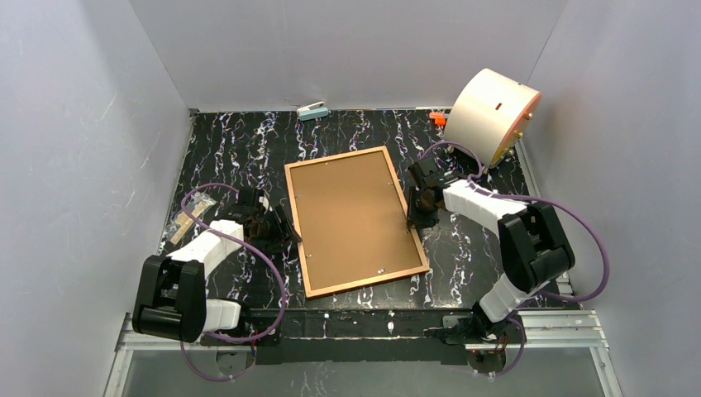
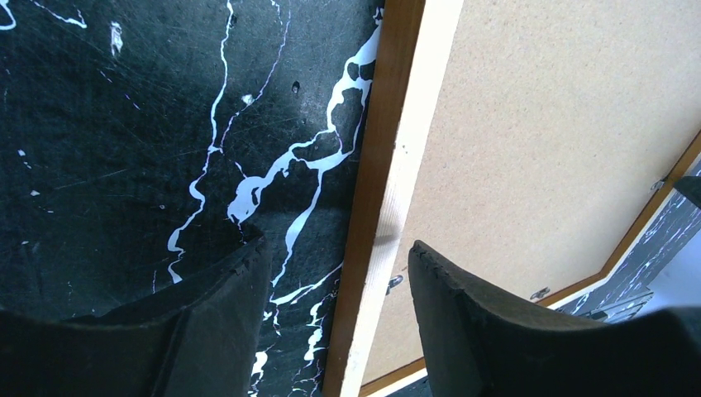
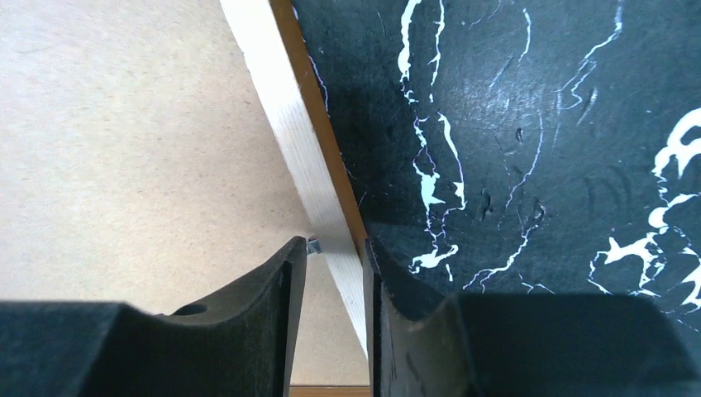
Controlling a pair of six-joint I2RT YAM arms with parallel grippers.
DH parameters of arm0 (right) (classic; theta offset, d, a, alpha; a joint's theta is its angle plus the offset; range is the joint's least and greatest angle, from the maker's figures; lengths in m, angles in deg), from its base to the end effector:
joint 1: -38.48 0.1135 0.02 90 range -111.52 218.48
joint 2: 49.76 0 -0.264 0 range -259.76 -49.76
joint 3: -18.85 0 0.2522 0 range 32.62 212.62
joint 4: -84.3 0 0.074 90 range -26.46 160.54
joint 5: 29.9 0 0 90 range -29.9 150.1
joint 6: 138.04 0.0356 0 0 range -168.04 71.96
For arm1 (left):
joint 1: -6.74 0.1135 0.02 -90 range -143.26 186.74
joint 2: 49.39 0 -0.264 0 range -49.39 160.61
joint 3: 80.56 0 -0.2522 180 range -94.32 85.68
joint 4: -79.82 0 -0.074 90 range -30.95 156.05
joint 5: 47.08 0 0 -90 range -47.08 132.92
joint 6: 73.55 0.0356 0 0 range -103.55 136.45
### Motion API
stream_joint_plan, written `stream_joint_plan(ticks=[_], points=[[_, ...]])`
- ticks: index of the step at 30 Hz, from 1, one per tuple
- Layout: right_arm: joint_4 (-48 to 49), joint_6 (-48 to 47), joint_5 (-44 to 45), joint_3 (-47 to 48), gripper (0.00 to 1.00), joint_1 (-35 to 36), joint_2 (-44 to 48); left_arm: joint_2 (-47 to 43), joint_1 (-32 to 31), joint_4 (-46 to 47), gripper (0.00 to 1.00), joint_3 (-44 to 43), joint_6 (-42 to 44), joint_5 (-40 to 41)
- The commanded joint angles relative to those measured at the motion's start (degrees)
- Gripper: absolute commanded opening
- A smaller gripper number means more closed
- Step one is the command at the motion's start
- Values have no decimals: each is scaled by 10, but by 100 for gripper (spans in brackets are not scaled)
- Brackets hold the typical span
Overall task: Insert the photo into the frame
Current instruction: Install the photo frame at the center of the board.
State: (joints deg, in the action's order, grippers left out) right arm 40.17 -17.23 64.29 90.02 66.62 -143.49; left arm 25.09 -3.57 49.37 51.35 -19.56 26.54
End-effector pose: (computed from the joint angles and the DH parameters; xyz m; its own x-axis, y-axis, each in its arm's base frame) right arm 0.2776 0.1455 0.1796 -0.9234 0.0854 -0.3742 0.0327 0.9889 0.1450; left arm 0.2289 -0.0518 0.1652 -0.8564 -0.4175 -0.3037 -0.2226 0.8293 -0.5126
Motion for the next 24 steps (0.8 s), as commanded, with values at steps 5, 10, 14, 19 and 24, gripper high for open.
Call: stream_joint_plan(ticks=[5,10,14,19,24], points=[[-15,11,26,21,48,-2,55,-8,-2,-20,61,-3,3,-1],[-15,0,11,18,51,-2,64,-10,-2,-26,62,-3,5,-1],[-19,-12,-35,8,51,-2,81,-15,-2,-31,64,0,7,-5],[-6,2,-105,-29,52,13,121,-17,-2,-31,72,6,2,-14],[25,23,-141,-64,52,44,136,-19,-2,-31,74,9,-3,-17]])
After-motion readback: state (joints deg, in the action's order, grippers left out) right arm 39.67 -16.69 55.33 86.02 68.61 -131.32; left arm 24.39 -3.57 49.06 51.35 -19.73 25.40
